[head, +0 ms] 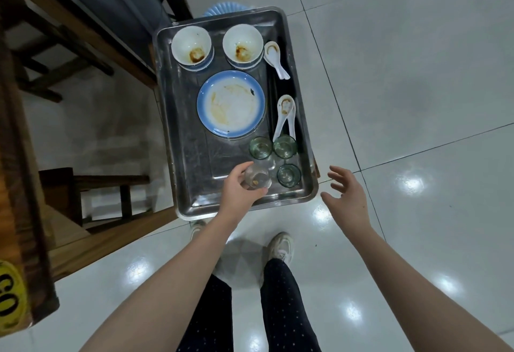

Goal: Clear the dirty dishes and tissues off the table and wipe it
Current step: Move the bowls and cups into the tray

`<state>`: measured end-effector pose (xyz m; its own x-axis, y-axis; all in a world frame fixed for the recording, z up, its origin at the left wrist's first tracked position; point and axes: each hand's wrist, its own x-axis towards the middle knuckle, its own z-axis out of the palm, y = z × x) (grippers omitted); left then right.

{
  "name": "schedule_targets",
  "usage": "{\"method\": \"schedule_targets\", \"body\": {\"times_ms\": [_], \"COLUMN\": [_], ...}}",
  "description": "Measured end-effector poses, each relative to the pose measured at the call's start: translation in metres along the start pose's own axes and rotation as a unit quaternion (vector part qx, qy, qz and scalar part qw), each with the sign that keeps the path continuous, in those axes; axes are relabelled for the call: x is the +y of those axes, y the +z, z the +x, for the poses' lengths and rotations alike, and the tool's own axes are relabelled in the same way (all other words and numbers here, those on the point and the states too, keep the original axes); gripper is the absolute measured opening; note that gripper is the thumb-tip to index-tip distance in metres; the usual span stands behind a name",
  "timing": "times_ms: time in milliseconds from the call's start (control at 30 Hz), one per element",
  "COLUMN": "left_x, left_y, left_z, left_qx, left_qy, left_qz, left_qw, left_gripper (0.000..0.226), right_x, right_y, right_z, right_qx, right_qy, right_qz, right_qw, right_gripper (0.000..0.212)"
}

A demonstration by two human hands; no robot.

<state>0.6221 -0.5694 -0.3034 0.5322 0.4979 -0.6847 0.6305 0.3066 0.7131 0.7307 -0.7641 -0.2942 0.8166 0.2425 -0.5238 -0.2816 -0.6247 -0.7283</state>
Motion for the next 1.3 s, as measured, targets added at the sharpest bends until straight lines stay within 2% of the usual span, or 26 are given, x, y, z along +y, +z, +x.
{"method": "schedule_targets", "body": {"times_ms": [233, 333, 467, 567, 933, 1167, 1300], "left_x": [-0.01, -0.012, -0.008, 0.004, 0.093, 0.145, 0.162], "left_y": [0.023, 0.023, 0.016, 0.008, -0.062, -0.13, -0.18], "left_z": [0.008, 0.009, 0.005, -0.005, -0.096, -0.167, -0.203], "left_qx": [0.038, 0.025, -0.003, 0.012, 0.072, 0.115, 0.134], "left_qy": [0.003, 0.0, -0.016, -0.012, 0.031, 0.062, 0.104], "left_qz": [0.015, 0.034, 0.052, 0.067, 0.058, 0.035, 0.033], "left_qw": [0.999, 0.999, 0.999, 0.998, 0.995, 0.991, 0.985], "left_gripper": [0.064, 0.067, 0.087, 0.09, 0.076, 0.069, 0.065], "right_x": [0.022, 0.022, 0.013, -0.003, -0.125, -0.212, -0.255], "right_y": [-0.016, -0.023, -0.036, -0.048, -0.082, -0.051, -0.021], "right_z": [-0.002, -0.004, -0.009, -0.015, -0.065, -0.124, -0.155], "right_qx": [0.004, 0.004, 0.008, 0.007, -0.005, -0.048, -0.062], "right_qy": [0.018, 0.019, 0.022, 0.012, -0.066, -0.121, -0.158], "right_qz": [0.002, 0.009, 0.025, 0.034, 0.038, 0.068, 0.064], "right_qw": [1.0, 1.0, 0.999, 0.999, 0.997, 0.989, 0.983], "right_gripper": [0.056, 0.055, 0.053, 0.052, 0.049, 0.036, 0.044]}}
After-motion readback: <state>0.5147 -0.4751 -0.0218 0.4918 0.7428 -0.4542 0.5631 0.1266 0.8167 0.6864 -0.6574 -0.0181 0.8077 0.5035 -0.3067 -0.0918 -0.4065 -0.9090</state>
